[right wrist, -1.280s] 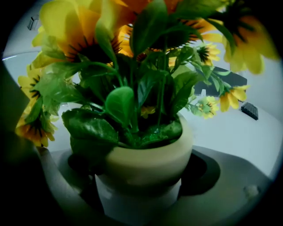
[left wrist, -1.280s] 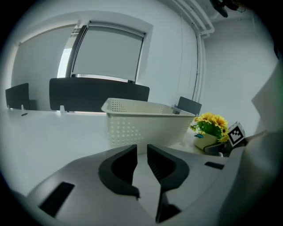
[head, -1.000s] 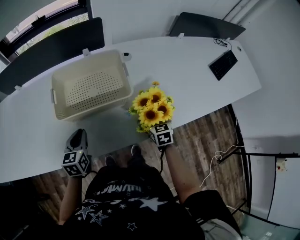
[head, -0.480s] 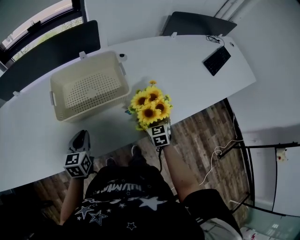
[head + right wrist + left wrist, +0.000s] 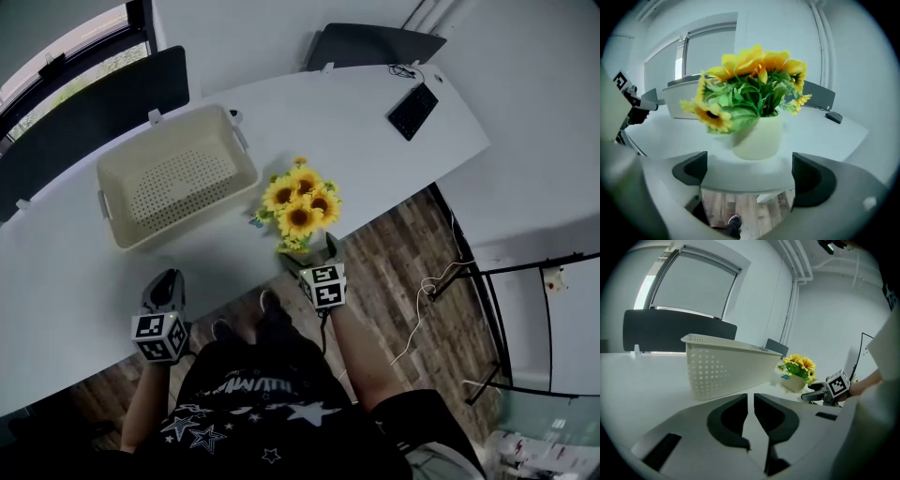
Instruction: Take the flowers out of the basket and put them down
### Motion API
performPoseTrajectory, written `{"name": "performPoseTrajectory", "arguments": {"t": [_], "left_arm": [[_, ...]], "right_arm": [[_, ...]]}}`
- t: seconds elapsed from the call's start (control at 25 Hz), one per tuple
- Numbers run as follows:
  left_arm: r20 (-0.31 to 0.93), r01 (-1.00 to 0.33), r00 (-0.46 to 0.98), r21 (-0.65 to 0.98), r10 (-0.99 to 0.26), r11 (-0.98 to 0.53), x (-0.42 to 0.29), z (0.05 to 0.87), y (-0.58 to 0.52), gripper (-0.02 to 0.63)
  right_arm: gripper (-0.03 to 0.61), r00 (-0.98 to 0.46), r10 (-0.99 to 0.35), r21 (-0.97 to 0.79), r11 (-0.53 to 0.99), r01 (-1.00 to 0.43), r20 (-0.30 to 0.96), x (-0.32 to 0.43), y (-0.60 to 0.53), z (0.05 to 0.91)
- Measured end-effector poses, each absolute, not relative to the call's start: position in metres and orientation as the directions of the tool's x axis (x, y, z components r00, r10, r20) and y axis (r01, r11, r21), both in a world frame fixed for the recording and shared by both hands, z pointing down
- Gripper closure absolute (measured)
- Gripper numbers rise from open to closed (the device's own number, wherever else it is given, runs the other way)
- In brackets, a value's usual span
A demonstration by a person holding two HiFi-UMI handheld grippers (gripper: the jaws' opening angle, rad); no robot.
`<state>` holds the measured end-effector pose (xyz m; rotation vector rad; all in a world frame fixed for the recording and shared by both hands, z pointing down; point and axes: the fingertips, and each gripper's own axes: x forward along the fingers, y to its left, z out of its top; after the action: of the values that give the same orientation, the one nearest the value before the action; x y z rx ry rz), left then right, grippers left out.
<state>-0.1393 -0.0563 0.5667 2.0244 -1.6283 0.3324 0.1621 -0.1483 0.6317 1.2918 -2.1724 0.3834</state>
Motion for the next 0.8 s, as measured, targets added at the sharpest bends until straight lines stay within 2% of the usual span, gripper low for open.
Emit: {"name": "performPoseTrajectory", "arguments": {"t": [0.24,0.36,0.56,0.8], "left_arm": [[0.455,-0.914,0.402,0.253,-0.794,-0.318,-0.114,0.573,-0.055,0.566],[0.452,-0.904,0.425,0.253,-0.784,-0.344,-0.107,0.574,-0.054,0.566],[0.465,-0.920,0.388,0.236,-0.796,-0.312,-0.103,0.570,-0.040,0.566],[0.463,-0.956,0.278,0.219,-0.842,-0.195,-0.089,0.557,-0.007,0.566]], "right_arm": [[0.044,-0.301,-0.763,0.006,0.371,-0.929,0.572,0.174,-0.125,0.614],[0.044,-0.310,-0.784,-0.032,0.349,-0.937,0.537,0.170,-0.126,0.600],[0.047,-0.403,-0.766,-0.058,0.435,-0.899,0.502,0.150,-0.123,0.582],[0.062,-0.530,-0.717,-0.147,0.526,-0.838,0.452,0.130,-0.106,0.568]]}}
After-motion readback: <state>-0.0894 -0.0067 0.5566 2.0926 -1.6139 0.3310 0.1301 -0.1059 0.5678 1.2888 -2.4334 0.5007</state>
